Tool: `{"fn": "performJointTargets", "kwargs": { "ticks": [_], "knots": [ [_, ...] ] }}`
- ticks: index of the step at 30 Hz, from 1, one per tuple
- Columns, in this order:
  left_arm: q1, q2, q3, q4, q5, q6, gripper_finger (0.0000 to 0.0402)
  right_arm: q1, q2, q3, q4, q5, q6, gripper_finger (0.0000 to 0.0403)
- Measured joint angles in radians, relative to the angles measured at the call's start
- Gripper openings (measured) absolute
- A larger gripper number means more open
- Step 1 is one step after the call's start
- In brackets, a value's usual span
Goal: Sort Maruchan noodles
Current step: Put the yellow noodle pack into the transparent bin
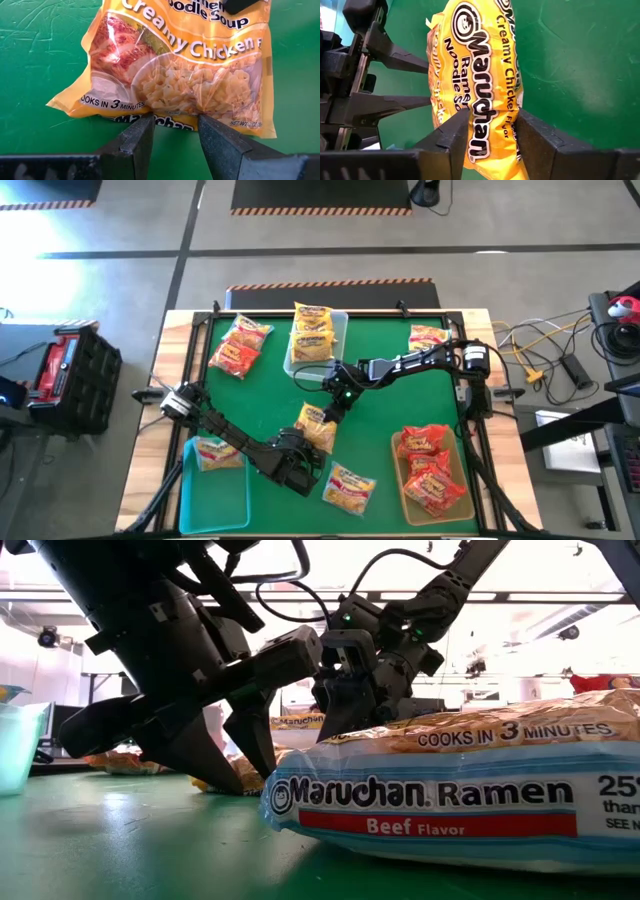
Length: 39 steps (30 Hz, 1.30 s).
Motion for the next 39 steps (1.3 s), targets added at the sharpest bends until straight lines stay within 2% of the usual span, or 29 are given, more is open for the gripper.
{"fn": "performJointTargets", "kwargs": {
  "ticks": [5, 25, 28, 39],
  "knots": [
    [-0.002, 0.0, 0.0, 0.0, -0.002, -0.002, 0.0141, 0.0, 0.0, 0.002, 0.0, 0.0, 0.01, 0.0125],
    [-0.007, 0.002, 0.063, -0.051, -0.037, 0.002, 0.0141, 0.01, -0.054, 0.024, -0.068, -0.011, 0.0, 0.0126],
    [-0.007, 0.001, 0.061, -0.052, -0.062, 0.002, 0.0141, 0.022, -0.054, 0.024, -0.071, -0.01, -0.005, 0.0135],
    [-0.007, -0.005, 0.007, -0.011, -0.049, -0.046, 0.0141, 0.034, -0.054, 0.024, -0.071, 0.028, -0.009, 0.0186]
  ]
}}
